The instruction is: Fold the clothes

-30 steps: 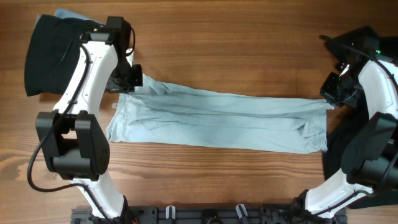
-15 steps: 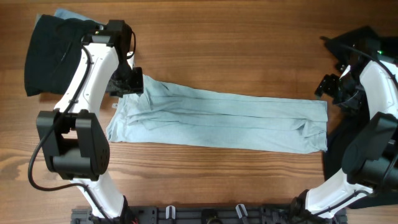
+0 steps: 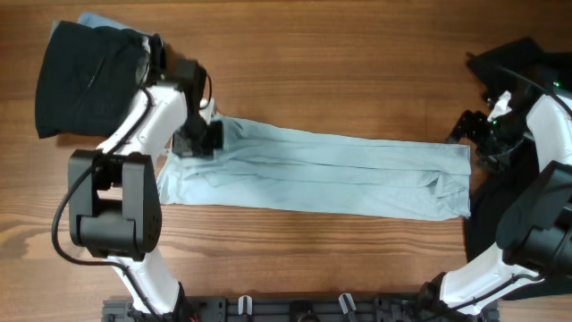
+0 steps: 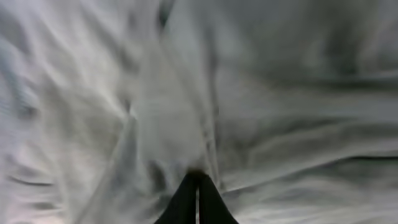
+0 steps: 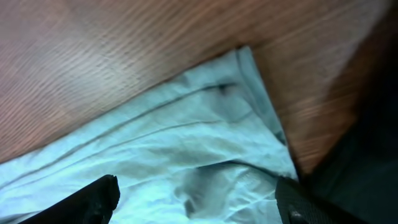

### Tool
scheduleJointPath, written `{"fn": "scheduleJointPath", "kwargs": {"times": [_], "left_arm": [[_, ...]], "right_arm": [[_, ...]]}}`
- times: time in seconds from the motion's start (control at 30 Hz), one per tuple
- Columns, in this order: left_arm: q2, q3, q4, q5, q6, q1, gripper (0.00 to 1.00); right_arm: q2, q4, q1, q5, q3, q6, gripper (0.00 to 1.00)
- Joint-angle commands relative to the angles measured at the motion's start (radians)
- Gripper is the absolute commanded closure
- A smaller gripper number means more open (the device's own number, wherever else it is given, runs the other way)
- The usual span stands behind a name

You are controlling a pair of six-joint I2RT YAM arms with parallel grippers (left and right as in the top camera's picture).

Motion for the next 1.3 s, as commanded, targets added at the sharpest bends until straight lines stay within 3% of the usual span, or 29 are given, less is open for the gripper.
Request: {"fn": "scheduleJointPath", "kwargs": {"times": [0.0,0.23,0.53,0.73,0.93,1.27], "left_arm": [[-0.016,-0.104,0.074,0.017,-0.01,0.006,0.96],[-0.017,-0.118,0.122,-0.034,-0.061,0.035,0.96],[-0.017,-0.118,0.103,-0.061,-0.102,0.208,0.96],[-0.017,-0.118,0.106,-0.043,-0.1,0.209,0.96],[-0.017,-0.118,0.108,-0.043,-0.1,0.206,0.92],[-0.017,-0.118,0.134,-0.009,-0.103,0.206,0.91]], "right_arm": [[-0.027,0.013,-0.017,-0.035,-0.023,-0.031,0.15],[-0.027,0.035,-0.019,-0.034,-0.034,-0.034,0.15],[-0.026,0.031,-0.021,0.087,-0.085,-0.023,0.13],[-0.021,0.097,-0.02,-0.139,-0.203,-0.139,0.16],[-0.018,0.14,-0.02,-0.147,-0.323,-0.135,0.16],[-0.018,0.245,0.032,-0.34,-0.449,-0.179,0.2]]}}
